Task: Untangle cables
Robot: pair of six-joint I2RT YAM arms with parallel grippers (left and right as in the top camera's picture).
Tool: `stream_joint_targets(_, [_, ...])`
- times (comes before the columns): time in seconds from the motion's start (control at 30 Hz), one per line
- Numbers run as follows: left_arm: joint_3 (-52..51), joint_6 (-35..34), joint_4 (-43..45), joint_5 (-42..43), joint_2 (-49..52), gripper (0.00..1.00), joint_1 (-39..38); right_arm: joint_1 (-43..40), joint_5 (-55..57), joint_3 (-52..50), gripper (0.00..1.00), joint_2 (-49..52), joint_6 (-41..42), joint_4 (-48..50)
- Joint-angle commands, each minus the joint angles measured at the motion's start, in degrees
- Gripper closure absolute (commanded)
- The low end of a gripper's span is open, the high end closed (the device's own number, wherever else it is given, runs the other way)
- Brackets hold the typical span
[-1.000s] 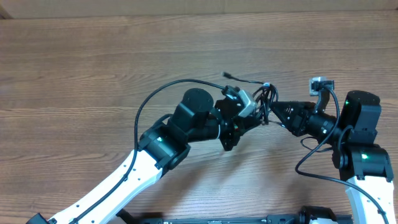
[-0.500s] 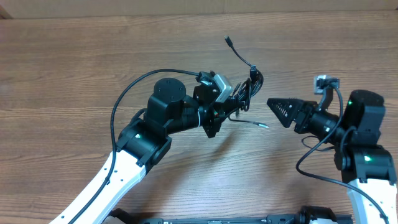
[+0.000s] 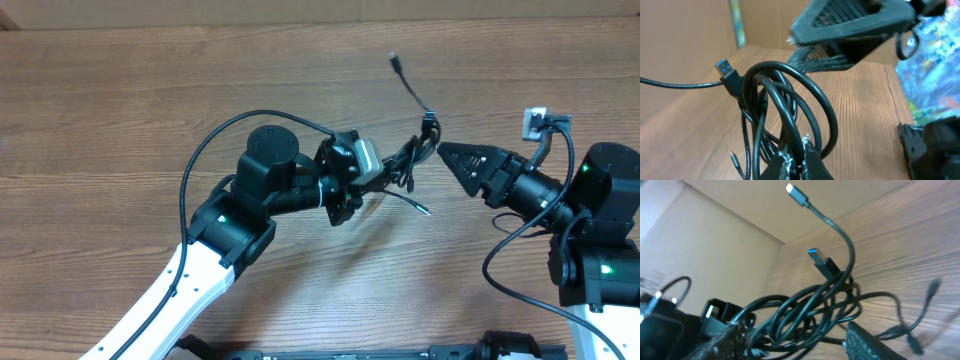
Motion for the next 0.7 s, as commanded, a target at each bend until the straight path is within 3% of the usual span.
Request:
stream_joint_targets(0.0, [1.0,5.7,2.2,3.0,-1.4,0.96,-0.1,0.2,-5.0,1.4,0.41,-0.4,5.8,1.0])
stream_joint_targets(0.37, [1.0,5.9,6.4,3.0,-1.4,0.96,-2.1,0.2,-8.0,1.4,0.51,-0.4,9.8,0.7])
stream_joint_targets(0.53, [1.0,13.1,5.1,4.2,-1.3,0.96,-3.6,0.2,-7.9,1.4,0.52,-0.4,9.8,0.7])
stream_joint_targets(0.67, [1.0,13.8,5.0,4.4,-1.3,0.96,-3.8,0.2,-7.6,1.4,0.62,-0.4,9.8,0.8])
